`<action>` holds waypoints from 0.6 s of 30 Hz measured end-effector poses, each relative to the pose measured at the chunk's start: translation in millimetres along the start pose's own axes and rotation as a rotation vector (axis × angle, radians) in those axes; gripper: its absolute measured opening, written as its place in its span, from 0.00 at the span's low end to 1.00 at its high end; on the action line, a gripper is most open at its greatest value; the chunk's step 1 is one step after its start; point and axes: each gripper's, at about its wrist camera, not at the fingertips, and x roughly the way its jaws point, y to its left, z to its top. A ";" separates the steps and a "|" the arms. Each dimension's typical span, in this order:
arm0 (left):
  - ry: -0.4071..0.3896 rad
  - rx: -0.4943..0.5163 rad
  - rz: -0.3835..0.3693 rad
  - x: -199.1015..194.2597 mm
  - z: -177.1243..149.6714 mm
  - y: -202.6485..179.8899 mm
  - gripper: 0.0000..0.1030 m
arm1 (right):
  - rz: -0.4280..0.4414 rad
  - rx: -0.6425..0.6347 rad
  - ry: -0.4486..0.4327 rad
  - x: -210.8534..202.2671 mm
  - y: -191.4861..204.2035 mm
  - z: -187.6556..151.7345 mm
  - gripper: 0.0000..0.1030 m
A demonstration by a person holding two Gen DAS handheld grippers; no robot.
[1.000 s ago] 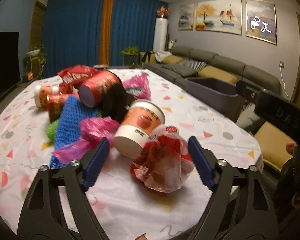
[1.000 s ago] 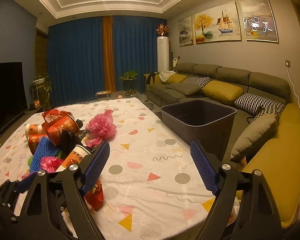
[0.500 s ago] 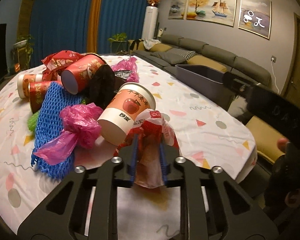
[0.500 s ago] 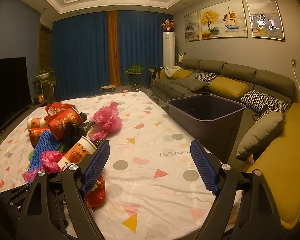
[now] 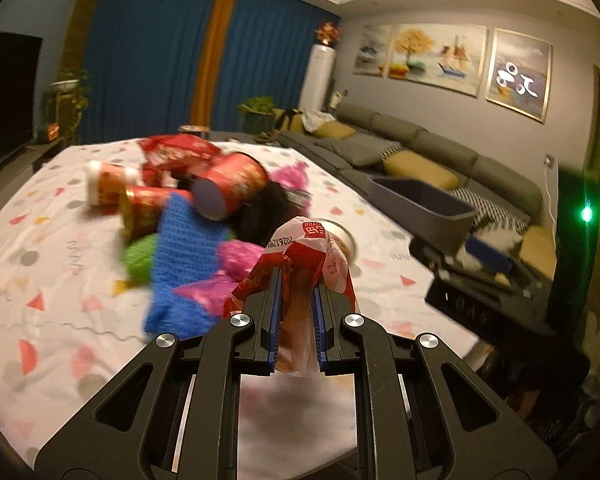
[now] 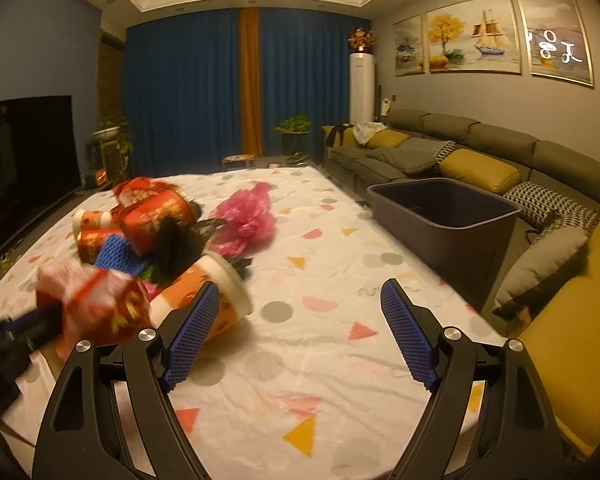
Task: Collect trash
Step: 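Grasp the red-white plastic bag with the left gripper and lift it, then carry the red-white bag with the left gripper while the right gripper grasps the pink bag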
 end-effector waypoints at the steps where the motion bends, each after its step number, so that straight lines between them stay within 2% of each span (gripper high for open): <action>1: -0.008 -0.011 0.013 -3.6 1.1 5.1 0.13 | 0.011 -0.012 0.001 0.1 4.6 -1.2 0.79; 8: -0.042 -0.093 0.112 -20.2 6.2 44.5 0.13 | 0.116 -0.081 0.030 7.8 39.9 -13.0 0.78; 14: -0.053 -0.120 0.144 -29.0 5.1 59.3 0.13 | 0.195 -0.132 0.033 15.4 63.9 -20.4 0.77; 18: -0.054 -0.120 0.154 -31.4 3.4 60.0 0.13 | 0.196 -0.135 0.039 24.2 63.6 -18.7 0.75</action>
